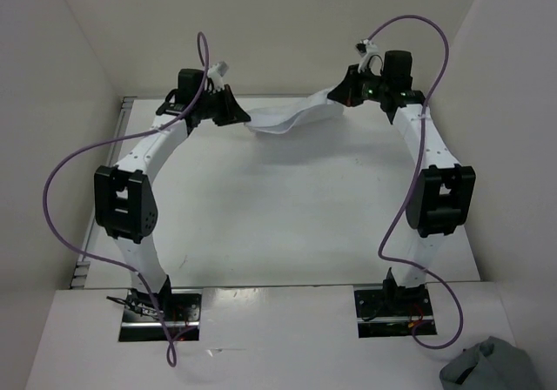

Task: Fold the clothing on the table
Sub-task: Flatten the skirt out, then fold the skirt

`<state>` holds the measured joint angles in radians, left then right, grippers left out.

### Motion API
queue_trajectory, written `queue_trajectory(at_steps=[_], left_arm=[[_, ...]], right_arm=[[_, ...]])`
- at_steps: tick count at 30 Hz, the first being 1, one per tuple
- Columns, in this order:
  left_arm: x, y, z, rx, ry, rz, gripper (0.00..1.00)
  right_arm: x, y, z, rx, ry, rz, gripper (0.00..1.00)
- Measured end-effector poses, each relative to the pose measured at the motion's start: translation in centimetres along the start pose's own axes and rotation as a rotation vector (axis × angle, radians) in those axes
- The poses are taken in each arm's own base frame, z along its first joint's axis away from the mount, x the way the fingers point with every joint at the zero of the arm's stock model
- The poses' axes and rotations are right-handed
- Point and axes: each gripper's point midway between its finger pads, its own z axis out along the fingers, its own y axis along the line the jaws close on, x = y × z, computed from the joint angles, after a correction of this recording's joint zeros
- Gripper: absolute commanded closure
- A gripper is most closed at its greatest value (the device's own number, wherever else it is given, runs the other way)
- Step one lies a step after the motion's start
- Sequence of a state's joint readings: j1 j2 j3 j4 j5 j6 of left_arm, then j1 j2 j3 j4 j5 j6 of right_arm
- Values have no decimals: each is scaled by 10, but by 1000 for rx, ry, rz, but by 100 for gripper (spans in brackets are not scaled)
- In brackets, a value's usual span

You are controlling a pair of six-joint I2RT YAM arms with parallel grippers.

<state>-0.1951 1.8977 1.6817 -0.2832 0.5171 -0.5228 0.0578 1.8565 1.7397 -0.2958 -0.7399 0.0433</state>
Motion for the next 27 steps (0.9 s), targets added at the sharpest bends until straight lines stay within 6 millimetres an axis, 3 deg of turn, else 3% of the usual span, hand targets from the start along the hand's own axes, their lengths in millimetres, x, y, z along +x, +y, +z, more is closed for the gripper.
queue_trajectory(at_steps=[3, 6, 9, 12, 14, 16, 18, 22, 27], left_arm=[[11, -8, -19, 7, -3, 3, 97], [41, -6, -28, 4, 41, -16, 96], [89, 8, -28, -16, 139, -62, 96], [151, 19, -29, -37, 289, -120, 96], [182, 19, -34, -45, 375, -151, 96], [200, 11, -40, -37, 426, -156, 94], [204, 0, -48, -16, 441, -146, 93], [194, -16, -60, 29, 409, -107, 91], [179, -25, -60, 39, 398, -99, 87]], right_arm=[[17, 2, -6, 1, 33, 17, 100], [62, 4, -14, 11, 139, 75, 100], [122, 3, -26, 26, 293, 135, 100], [180, 9, -47, 32, 457, 186, 100], [203, 15, -64, 34, 536, 197, 100], [212, 22, -82, 31, 575, 180, 100], [210, 27, -96, 27, 581, 153, 100], [205, 33, -110, -8, 569, 128, 100], [213, 32, -106, -96, 618, 218, 100]])
